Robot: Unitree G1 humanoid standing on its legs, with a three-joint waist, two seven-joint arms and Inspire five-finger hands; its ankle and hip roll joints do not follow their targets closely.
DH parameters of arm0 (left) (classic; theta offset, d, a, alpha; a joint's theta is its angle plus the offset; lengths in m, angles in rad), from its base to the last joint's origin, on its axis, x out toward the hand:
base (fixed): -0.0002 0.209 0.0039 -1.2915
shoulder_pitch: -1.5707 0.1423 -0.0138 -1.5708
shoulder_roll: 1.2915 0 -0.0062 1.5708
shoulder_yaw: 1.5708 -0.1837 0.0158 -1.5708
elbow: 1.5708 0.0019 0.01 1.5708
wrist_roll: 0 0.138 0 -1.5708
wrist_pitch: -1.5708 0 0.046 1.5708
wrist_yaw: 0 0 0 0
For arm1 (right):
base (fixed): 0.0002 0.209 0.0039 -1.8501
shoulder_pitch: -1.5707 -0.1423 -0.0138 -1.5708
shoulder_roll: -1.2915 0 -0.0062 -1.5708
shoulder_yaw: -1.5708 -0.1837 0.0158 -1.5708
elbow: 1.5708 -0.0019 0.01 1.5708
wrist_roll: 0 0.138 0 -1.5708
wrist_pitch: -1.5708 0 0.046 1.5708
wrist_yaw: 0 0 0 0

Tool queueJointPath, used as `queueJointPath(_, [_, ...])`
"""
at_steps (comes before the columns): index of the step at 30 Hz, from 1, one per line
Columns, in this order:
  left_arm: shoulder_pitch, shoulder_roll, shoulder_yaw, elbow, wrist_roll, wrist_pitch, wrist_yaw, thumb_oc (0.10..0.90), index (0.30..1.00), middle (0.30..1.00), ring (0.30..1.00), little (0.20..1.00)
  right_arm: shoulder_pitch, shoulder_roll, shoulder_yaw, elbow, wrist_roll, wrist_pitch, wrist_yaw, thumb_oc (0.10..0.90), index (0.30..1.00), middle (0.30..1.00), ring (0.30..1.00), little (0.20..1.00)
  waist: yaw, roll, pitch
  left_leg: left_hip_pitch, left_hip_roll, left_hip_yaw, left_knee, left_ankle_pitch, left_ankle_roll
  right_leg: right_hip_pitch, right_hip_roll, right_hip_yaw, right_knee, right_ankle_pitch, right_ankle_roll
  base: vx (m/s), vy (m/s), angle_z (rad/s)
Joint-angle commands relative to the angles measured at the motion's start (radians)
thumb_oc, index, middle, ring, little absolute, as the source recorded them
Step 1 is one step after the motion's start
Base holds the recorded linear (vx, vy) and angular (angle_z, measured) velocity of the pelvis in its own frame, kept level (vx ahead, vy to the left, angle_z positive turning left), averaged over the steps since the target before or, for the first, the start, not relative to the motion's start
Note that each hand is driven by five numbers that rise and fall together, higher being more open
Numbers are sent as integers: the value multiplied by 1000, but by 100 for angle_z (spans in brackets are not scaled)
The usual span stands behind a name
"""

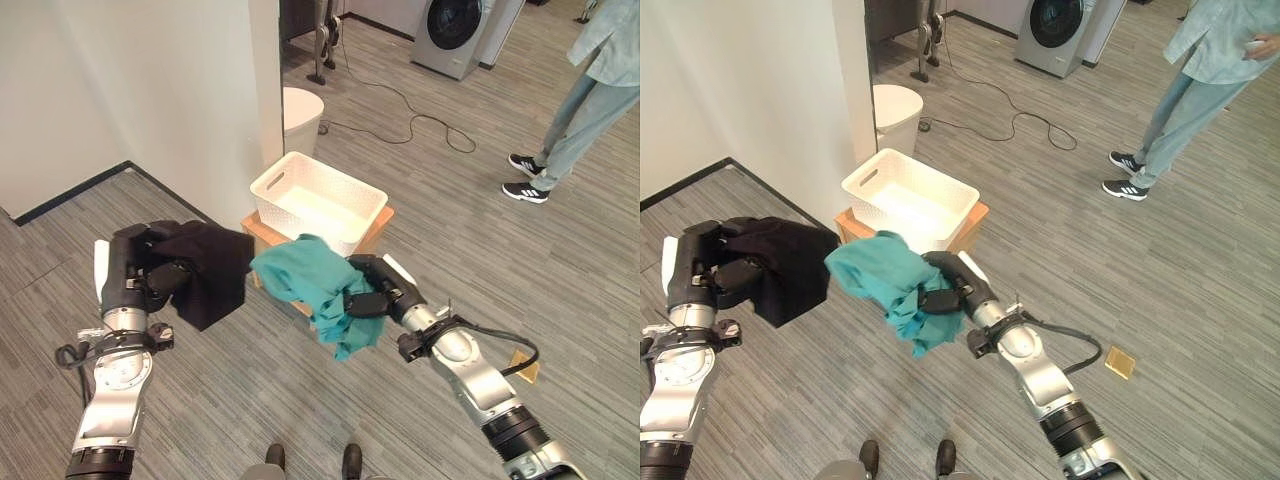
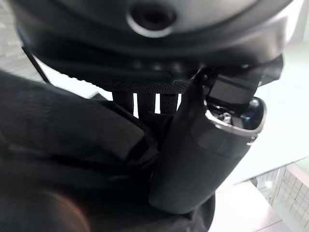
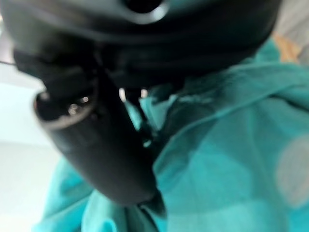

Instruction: Pick up bed clothes into laundry basket.

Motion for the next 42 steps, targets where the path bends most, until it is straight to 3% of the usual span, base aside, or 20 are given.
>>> queueJointPath(1, [-225,125,-62,-67,39,-124,47,400,300,300,300,300,-50,-25,-60,-112,20,-112,-13,400,300,300,300,300,-71,20,-87,-11,-34,-76,25,-31,33,-107,37,65,295,-14,62,45,-8,51])
queueJointPath(2, [-230,125,-66,-63,39,-125,48,400,300,300,300,300,-49,-26,-62,-112,20,-112,-13,400,300,300,300,300,-70,20,-87,-11,-34,-78,23,-31,33,-109,37,64,297,-15,61,156,-114,63])
queueJointPath(3, [-264,159,-80,-53,40,-118,56,400,300,300,300,300,-54,-25,-62,-115,26,-114,-23,400,300,300,300,300,-64,31,-99,5,-1,-60,7,-38,17,-114,-82,-14,226,0,43,177,-183,28])
queueJointPath(4, [-267,176,-74,-57,38,-118,55,400,300,300,300,300,-55,-25,-67,-115,29,-114,-28,400,300,300,300,300,-59,34,-105,16,18,-52,0,-46,4,-117,-143,-48,179,10,42,270,-240,4])
queueJointPath(9, [-252,188,-52,-54,-19,-131,61,400,300,300,300,300,-82,-25,-68,-93,33,-115,-47,400,300,300,300,300,-80,23,-123,137,80,-35,-81,-89,-61,-108,-209,-95,-139,117,125,329,-248,-16])
queueJointPath(11, [-231,172,-25,-63,-14,-128,73,400,300,300,300,300,-89,-29,-60,-92,25,-109,-44,400,300,300,300,300,-81,16,-134,183,109,-24,-110,-78,-80,-122,-193,-111,-141,145,142,342,-290,-17])
queueJointPath(12, [-230,169,-13,-69,-10,-130,79,400,300,300,300,300,-95,-33,-60,-93,28,-108,-41,400,300,300,300,300,-80,11,-143,198,127,-16,-111,-71,-90,-119,-179,-126,-143,125,141,436,-437,-30])
queueJointPath(13, [-230,155,1,-69,-3,-132,91,400,300,300,300,300,-93,-47,-55,-89,40,-110,-33,400,300,300,300,300,-92,4,-159,194,178,-36,-80,-32,-109,-106,-126,-70,-118,81,116,318,-337,-21])
queueJointPath(14, [-228,153,3,-70,-2,-132,91,400,300,300,300,300,-93,-48,-53,-88,41,-111,-33,400,300,300,300,300,-93,8,-161,194,183,-36,-80,-32,-113,-109,-121,-71,-114,77,112,331,-352,-16])
queueJointPath(17, [-284,137,-2,-65,-28,-145,103,400,300,300,300,300,-127,-70,-49,-69,94,-120,-38,400,300,300,300,300,-94,-1,-157,77,258,-55,164,126,-119,-69,-53,-73,-107,36,52,225,-402,-19])
queueJointPath(18, [-313,138,-12,-52,-34,-146,109,400,300,300,300,300,-146,-71,-29,-62,118,-121,-33,400,300,300,300,300,-89,-13,-148,28,248,-66,290,135,-101,-35,-33,-81,-125,23,24,147,-372,-7])
queueJointPath(19, [-317,140,-14,-50,-34,-147,109,400,300,300,300,300,-149,-71,-30,-60,119,-122,-33,400,300,300,300,300,-92,-15,-146,18,245,-71,299,136,-100,-37,-35,-84,-129,29,23,219,-400,-14])
queueJointPath(20, [-344,159,-17,-33,-39,-139,113,400,300,300,300,300,-170,-75,-2,-68,131,-114,-27,400,300,300,300,300,-60,-29,-120,-51,132,-141,442,88,-72,10,-14,-63,-149,14,-4,103,-201,-40])
queueJointPath(21, [-347,160,-18,-32,-39,-140,113,400,300,300,300,300,-172,-75,-4,-68,131,-114,-27,400,300,300,300,300,-62,-32,-119,-59,127,-143,449,90,-70,7,-18,-64,-151,19,-3,214,-294,-66])
queueJointPath(23, [-355,237,19,-3,-52,-133,113,400,300,300,300,300,-159,-68,6,-81,165,-111,-4,400,300,300,300,300,-36,-37,-107,-147,18,-132,438,28,-45,56,-1,-36,-182,13,-9,246,-209,-62])
queueJointPath(24, [-356,242,18,1,-55,-135,113,400,300,300,300,300,-158,-65,6,-82,166,-110,-3,400,300,300,300,300,-32,-39,-107,-145,19,-126,442,21,-42,58,-1,-30,-184,12,-7,344,-173,-31])
queueJointPath(25, [-375,293,32,44,-90,-137,118,400,300,300,300,300,-129,-55,10,-80,189,-115,5,400,300,300,300,300,-29,-27,-110,-180,-27,-122,361,-7,-30,78,16,-6,-198,6,-3,194,-45,-33])
queueJointPath(31, [-446,404,4,181,-201,-150,121,400,300,300,300,300,-5,-66,4,-72,166,-101,22,400,300,300,300,300,-39,7,-120,-143,-55,-138,70,44,-43,127,57,29,-244,-11,2,222,-29,-55])
queueJointPath(35, [-511,465,-26,256,-259,-144,110,400,300,300,300,300,137,-106,-61,-74,120,-89,30,400,300,300,300,300,-82,28,-144,-89,-23,-82,0,69,-46,144,55,10,-236,-35,1,164,25,-1])
queueJointPath(42, [-639,538,-154,343,-214,-113,83,400,300,300,300,300,261,-122,-136,-59,114,-76,32,400,300,300,300,300,-117,29,-141,-80,4,-18,23,53,-52,140,19,-52,-223,-44,9,40,56,25])
